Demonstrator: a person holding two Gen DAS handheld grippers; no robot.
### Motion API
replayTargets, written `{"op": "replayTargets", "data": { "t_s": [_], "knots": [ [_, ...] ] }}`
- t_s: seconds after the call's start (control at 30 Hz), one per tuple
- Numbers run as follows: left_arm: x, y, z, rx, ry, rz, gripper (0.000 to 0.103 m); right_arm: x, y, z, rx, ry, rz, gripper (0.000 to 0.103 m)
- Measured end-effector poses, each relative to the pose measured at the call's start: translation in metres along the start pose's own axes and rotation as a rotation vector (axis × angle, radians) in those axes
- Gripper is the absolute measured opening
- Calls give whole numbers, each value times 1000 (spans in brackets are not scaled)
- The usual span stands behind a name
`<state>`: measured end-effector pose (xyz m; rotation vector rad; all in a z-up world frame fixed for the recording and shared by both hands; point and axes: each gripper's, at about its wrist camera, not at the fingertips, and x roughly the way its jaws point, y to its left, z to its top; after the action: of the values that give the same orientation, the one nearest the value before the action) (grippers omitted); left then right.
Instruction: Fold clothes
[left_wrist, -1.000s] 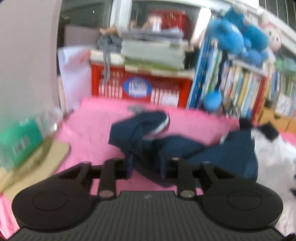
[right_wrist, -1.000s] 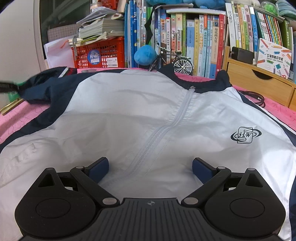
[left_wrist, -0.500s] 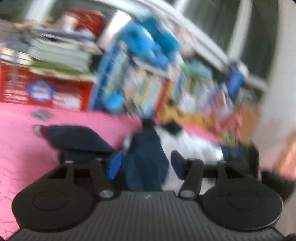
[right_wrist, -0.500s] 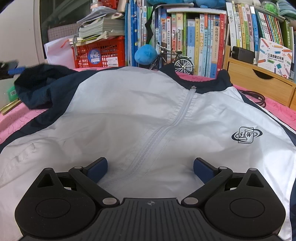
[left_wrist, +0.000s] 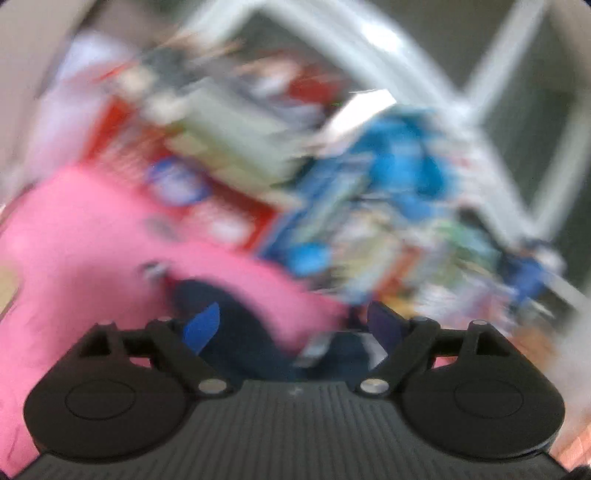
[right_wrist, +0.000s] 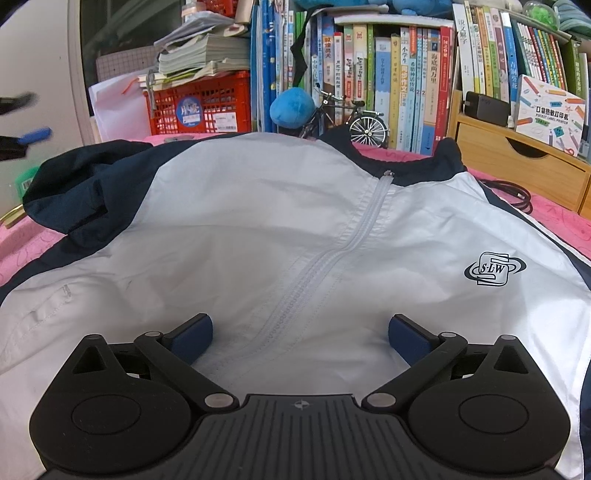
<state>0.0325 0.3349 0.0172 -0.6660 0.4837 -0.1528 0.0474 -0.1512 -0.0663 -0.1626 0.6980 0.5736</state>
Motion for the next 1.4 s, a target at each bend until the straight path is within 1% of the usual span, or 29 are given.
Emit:
{"op": "replayTargets", "data": {
  "t_s": [0.07, 0.13, 0.23, 0.27, 0.3, 0.37, 0.4, 0.47, 0.57, 0.6, 0.63, 0.67, 0.7, 0.77, 0.8, 0.83, 0.87, 0.9, 0.93, 1.0, 1.03, 1.1, 1.13, 1.17, 1.23, 1.3, 1.33, 1.37, 1.4],
  "knots": [
    [28, 9, 2, -62, 31, 54, 85, 0, 0, 0, 0, 0, 0, 103],
    [54, 14, 4, -109, 48, 88, 86, 0, 0, 0, -1, 0, 0, 103],
    [82, 26, 6, -216, 62, 122, 86, 0, 0, 0, -1, 0, 0, 103],
    [88, 29, 7, -251, 63, 133, 77, 0, 0, 0, -1, 0, -1, 103],
    [90, 27, 9, -243, 56, 172, 46, 0, 0, 0, -1, 0, -1, 103],
    [94, 23, 14, -211, 37, 259, 9, 0, 0, 0, -2, 0, -1, 103],
    [92, 18, 17, -175, 13, 282, 9, 0, -1, -1, -2, 0, -1, 103],
    [76, 2, 31, -96, -67, 283, 9, 0, 0, -1, -2, -1, -1, 103],
    [37, -24, 59, 12, -253, 263, 9, 1, 0, -1, -2, -1, -1, 103],
    [21, -32, 67, 63, -338, 274, 9, 1, 0, -1, -2, -1, -1, 103],
    [5, -40, 74, 116, -426, 288, 9, 1, 0, -1, -2, -1, -2, 103],
    [-9, -46, 81, 155, -501, 325, 9, 1, 0, -1, -2, -1, -2, 103],
    [-17, -49, 86, 189, -541, 386, 10, 0, 0, -1, -2, -1, -2, 103],
    [-13, -53, 94, 303, -502, 662, 12, 0, 0, -1, -2, -1, -1, 103],
    [-4, -52, 95, 350, -456, 795, 14, 0, 0, -1, -2, -1, -2, 103],
    [8, -47, 93, 390, -385, 911, 15, 0, 0, -1, -2, -1, -2, 103],
    [18, -39, 90, 408, -313, 980, 15, 0, 1, -1, -2, -1, -2, 103],
    [23, -31, 87, 397, -261, 994, 17, 0, 1, -1, -1, -1, -2, 103],
    [25, -22, 84, 364, -220, 981, 19, 0, 1, -1, -1, -3, -3, 103],
    [25, -9, 78, 286, -173, 937, 23, -1, 1, 0, 0, -6, -8, 103],
    [25, -10, 75, 290, -164, 942, 25, -2, 1, 1, -2, -8, -6, 101],
    [26, -15, 69, 315, -153, 962, 36, -11, -6, 4, 6, -24, 8, 100],
    [26, -19, 69, 352, -159, 1014, 40, -18, -12, 8, 17, -40, 8, 100],
    [26, -23, 69, 394, -166, 1075, 48, -26, -21, 13, 29, -60, -1, 100],
    [26, -35, 66, 480, -218, 1183, 49, -37, -40, 23, 37, -90, -54, 100],
    [27, -58, 58, 552, -278, 1084, 47, -35, -63, 33, 38, -99, -134, 100],
    [26, -70, 51, 585, -273, 955, 48, -33, -75, 39, 38, -103, -175, 100],
    [30, -82, 44, 604, -228, 794, 49, -32, -86, 44, 38, -106, -217, 100],
    [38, -92, 37, 607, -166, 668, 50, -25, -96, 49, 40, -103, -243, 100]
  ]
}}
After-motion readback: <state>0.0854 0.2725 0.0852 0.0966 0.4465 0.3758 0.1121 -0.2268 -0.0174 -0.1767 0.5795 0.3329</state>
